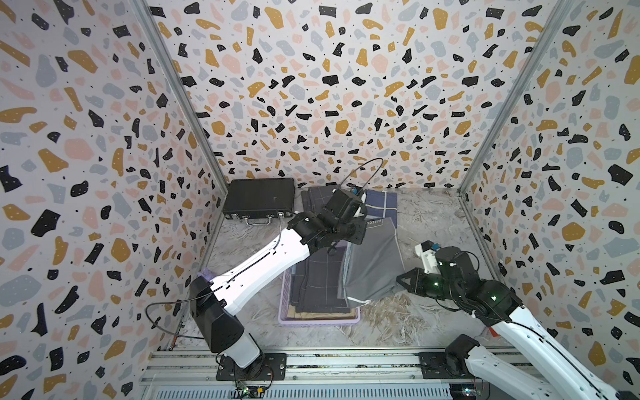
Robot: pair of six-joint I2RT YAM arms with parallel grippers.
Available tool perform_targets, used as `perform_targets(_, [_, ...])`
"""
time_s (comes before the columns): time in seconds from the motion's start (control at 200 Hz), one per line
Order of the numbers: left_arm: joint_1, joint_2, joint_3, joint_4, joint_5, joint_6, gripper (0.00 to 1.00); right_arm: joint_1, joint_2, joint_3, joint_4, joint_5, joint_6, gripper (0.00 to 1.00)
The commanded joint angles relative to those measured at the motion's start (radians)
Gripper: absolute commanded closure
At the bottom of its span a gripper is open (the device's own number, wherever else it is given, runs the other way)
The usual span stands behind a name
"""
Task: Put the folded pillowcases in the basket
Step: Place the pillowcase in the basket.
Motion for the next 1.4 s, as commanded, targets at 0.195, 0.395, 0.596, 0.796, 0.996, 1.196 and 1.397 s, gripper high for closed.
perform_targets(0.195, [0.237,-0.05,-0.101,-0.043,-0.005,0.094,1.0,0.305,0.273,0.084,0.237,0.195,0.039,1.0])
perform_targets(0.395, [0.308,0.003,-0.16,-0.036,-0.017,0.124,1.0,0.306,0.373,0.063,0.291,0.197,0.02,1.0])
perform_targets(0.596, [0.371,0.009,-0.222,0.006,-0.007,0.118,1.0,0.32,0.495,0.021,0.402,0.129,0.035,1.0])
perform_targets(0.796, [0.392,0.073,-0.232,0.036,0.039,0.119,1.0,0.349,0.6,0.023,0.448,0.141,0.031,1.0])
perform_targets(0.996, [0.394,0.153,-0.229,0.055,0.06,0.098,1.0,0.359,0.61,-0.017,0.477,0.162,0.042,1.0])
perform_targets(1.196, [0.394,0.172,-0.24,0.055,0.032,0.109,1.0,0.363,0.629,-0.017,0.465,0.15,0.027,1.0])
perform_targets(1.397, [0.393,0.099,-0.239,0.039,0.009,0.096,0.27,0.364,0.55,0.026,0.308,0.188,-0.027,0.54])
